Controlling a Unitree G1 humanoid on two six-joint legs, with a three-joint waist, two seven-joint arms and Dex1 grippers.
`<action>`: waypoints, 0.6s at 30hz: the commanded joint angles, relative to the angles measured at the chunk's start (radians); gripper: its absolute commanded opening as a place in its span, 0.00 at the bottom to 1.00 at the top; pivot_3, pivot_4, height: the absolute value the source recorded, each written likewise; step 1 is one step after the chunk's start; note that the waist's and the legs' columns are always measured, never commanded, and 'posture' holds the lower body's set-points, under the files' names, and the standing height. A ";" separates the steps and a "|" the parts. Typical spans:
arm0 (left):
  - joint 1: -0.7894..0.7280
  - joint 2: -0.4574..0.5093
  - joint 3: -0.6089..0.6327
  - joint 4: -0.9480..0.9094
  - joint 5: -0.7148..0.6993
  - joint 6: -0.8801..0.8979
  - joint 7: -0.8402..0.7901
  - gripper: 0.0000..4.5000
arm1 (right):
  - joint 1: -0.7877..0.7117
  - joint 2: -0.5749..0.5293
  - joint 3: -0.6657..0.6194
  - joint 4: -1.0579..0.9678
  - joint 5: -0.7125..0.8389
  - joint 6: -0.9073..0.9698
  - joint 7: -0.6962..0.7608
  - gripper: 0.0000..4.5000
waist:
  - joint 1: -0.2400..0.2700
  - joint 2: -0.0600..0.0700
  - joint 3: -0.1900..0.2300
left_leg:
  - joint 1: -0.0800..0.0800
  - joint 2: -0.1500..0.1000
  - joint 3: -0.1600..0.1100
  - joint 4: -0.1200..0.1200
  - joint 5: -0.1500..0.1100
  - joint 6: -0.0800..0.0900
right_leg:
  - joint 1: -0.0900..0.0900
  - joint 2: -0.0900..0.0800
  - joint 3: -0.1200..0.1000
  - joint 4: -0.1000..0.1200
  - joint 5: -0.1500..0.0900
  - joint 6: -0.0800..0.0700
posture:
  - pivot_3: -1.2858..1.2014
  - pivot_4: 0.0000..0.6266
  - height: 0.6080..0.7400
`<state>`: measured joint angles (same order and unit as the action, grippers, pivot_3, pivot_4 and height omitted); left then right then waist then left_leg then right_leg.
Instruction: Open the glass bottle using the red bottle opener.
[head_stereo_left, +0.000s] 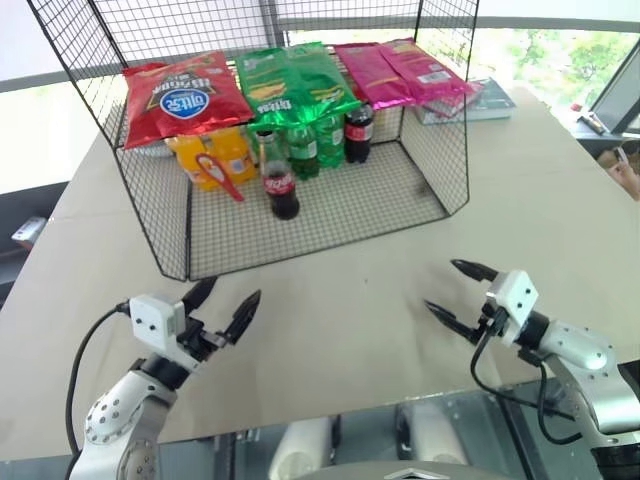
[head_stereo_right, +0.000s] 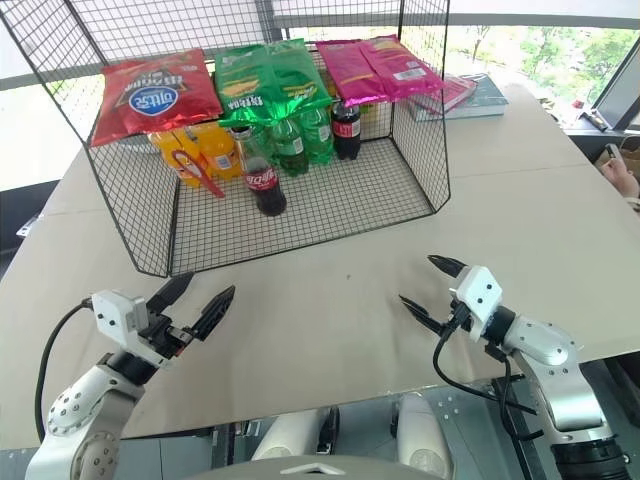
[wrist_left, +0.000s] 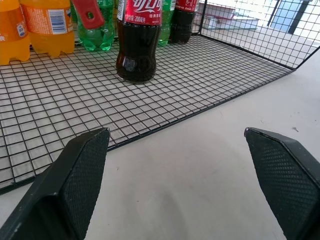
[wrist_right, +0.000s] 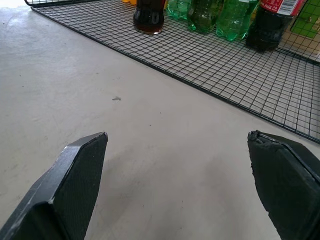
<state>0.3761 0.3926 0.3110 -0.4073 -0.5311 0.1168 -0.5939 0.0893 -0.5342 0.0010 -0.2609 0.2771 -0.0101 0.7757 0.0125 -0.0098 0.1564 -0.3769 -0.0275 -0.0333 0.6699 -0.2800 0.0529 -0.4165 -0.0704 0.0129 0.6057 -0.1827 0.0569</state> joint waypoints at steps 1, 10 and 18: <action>-0.025 -0.011 0.012 -0.029 -0.004 -0.012 0.026 0.99 | -0.018 0.019 -0.016 -0.040 0.038 -0.018 -0.001 1.00 | 0.000 0.000 0.000 | 0.000 0.000 0.000 0.000 0.000 0.000 | 0.000 0.000 0.000 0.000 0.000 0.000 | 0.52 0.24 1.00; -0.241 -0.058 0.016 -0.050 0.006 0.081 0.260 0.99 | -0.137 0.116 0.007 -0.193 0.179 -0.054 0.020 1.00 | -0.001 0.000 0.000 | 0.001 0.000 -0.001 0.000 0.000 0.000 | 0.000 0.000 0.000 0.001 0.002 0.003 | 0.52 0.24 1.00; -0.498 -0.055 0.044 0.071 0.113 0.161 0.482 0.99 | -0.204 0.111 0.024 -0.280 0.215 0.020 -0.006 1.00 | 0.001 -0.001 0.000 | 0.001 -0.003 -0.004 0.000 0.001 -0.002 | 0.001 0.000 -0.002 0.002 0.003 0.003 | 0.52 0.24 1.00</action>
<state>-0.1165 0.3329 0.3468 -0.3298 -0.4349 0.2781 -0.1341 -0.1073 -0.4184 0.0334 -0.5048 0.4725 0.0022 0.7758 0.0139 -0.0112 0.1559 -0.3762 -0.0302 -0.0367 0.6702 -0.2786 0.0506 -0.4156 -0.0703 0.0115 0.6072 -0.1799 0.0605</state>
